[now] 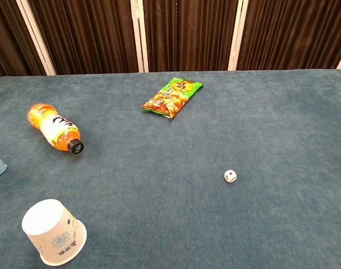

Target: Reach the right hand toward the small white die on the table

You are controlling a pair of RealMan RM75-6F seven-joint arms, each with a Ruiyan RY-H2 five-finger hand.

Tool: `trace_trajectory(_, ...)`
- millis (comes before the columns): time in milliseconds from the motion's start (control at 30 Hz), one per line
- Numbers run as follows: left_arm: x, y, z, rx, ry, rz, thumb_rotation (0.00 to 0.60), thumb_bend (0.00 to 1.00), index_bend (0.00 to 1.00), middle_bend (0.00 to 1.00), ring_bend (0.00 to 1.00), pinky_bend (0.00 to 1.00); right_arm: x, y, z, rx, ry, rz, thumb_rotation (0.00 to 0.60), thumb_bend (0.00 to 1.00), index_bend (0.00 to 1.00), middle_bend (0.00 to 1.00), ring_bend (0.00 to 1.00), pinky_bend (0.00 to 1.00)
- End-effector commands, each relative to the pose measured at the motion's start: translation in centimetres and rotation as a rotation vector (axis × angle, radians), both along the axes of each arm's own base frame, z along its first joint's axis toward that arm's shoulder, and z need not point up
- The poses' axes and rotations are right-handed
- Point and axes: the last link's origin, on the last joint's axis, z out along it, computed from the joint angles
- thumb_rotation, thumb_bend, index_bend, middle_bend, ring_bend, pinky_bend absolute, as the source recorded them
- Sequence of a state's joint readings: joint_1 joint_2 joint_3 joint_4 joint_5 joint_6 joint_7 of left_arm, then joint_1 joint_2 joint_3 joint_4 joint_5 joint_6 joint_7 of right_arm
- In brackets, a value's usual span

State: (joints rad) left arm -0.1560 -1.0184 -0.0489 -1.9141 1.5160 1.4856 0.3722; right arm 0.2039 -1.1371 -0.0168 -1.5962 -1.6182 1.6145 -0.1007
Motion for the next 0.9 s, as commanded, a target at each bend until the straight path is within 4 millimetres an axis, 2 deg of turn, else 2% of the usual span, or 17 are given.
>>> trace_trajectory(33,-0.1,0.1,0.0,-0.001,-0.001,0.003,0.600,0.00,0.00,0.00,0.00,0.00,-0.1,0.1,-0.1,0.011,-0.035,-0.013,0.600,0.00,0.00,0.00,0.00,0.00)
trace_trajectory(200,-0.3,0.2,0.0,-0.007,0.001,0.010,0.600,0.00,0.00,0.00,0.00,0.00,-0.2,-0.1,-0.6,0.039,-0.032,-0.003,0.600,0.00,0.00,0.01,0.00,0.00)
trace_trajectory(267,-0.3,0.2,0.0,-0.007,0.002,0.011,0.600,0.00,0.00,0.00,0.00,0.00,-0.1,-0.3,-1.2,0.066,-0.033,0.004,0.600,0.07,0.00,0.15,0.07,0.01)
trace_trajectory(300,-0.2,0.2,0.0,-0.005,0.001,0.010,0.600,0.00,0.00,0.00,0.00,0.00,0.1,-0.5,-1.6,0.082,-0.029,0.011,0.600,0.15,0.00,0.30,0.19,0.09)
trace_trajectory(333,-0.2,0.2,0.0,-0.003,0.001,0.007,0.600,0.00,0.00,0.00,0.00,0.00,0.3,-0.9,-2.2,0.111,-0.021,0.019,0.600,0.25,0.00,0.46,0.35,0.25)
trace_trajectory(367,-0.2,0.2,0.0,-0.003,0.000,0.006,0.600,0.00,0.00,0.00,0.00,0.00,0.5,-1.1,-2.7,0.142,-0.013,0.026,0.600,0.36,0.00,0.57,0.50,0.46)
trace_trajectory(433,-0.1,0.3,-0.1,-0.005,0.001,0.005,0.600,0.00,0.00,0.00,0.00,0.00,1.3,-1.6,-3.8,0.222,0.001,0.047,0.600,0.51,0.00,0.69,0.63,0.77)
trace_trajectory(467,-0.1,0.4,-0.2,-0.009,0.002,0.004,0.600,0.00,0.00,0.00,0.00,0.00,1.9,-2.1,-4.7,0.287,0.006,0.060,0.600,0.58,0.00,0.73,0.66,0.87)
trace_trajectory(533,-0.1,0.5,-0.2,-0.012,0.004,0.003,0.600,0.00,0.00,0.00,0.00,0.00,2.7,-2.6,-5.9,0.370,0.024,0.080,0.600,0.63,0.00,0.77,0.70,0.96)
trace_trajectory(700,-0.4,0.9,-0.4,-0.016,0.015,0.024,0.600,0.00,0.00,0.00,0.00,0.00,4.3,-4.0,-9.3,0.541,0.154,0.122,0.600,0.66,0.00,0.80,0.72,1.00)
trace_trajectory(900,-0.7,1.2,-0.5,-0.019,0.023,0.037,0.600,0.00,0.00,0.00,0.00,0.00,5.3,-4.9,-12.7,0.627,0.248,0.141,0.600,0.66,0.00,0.80,0.72,1.00)
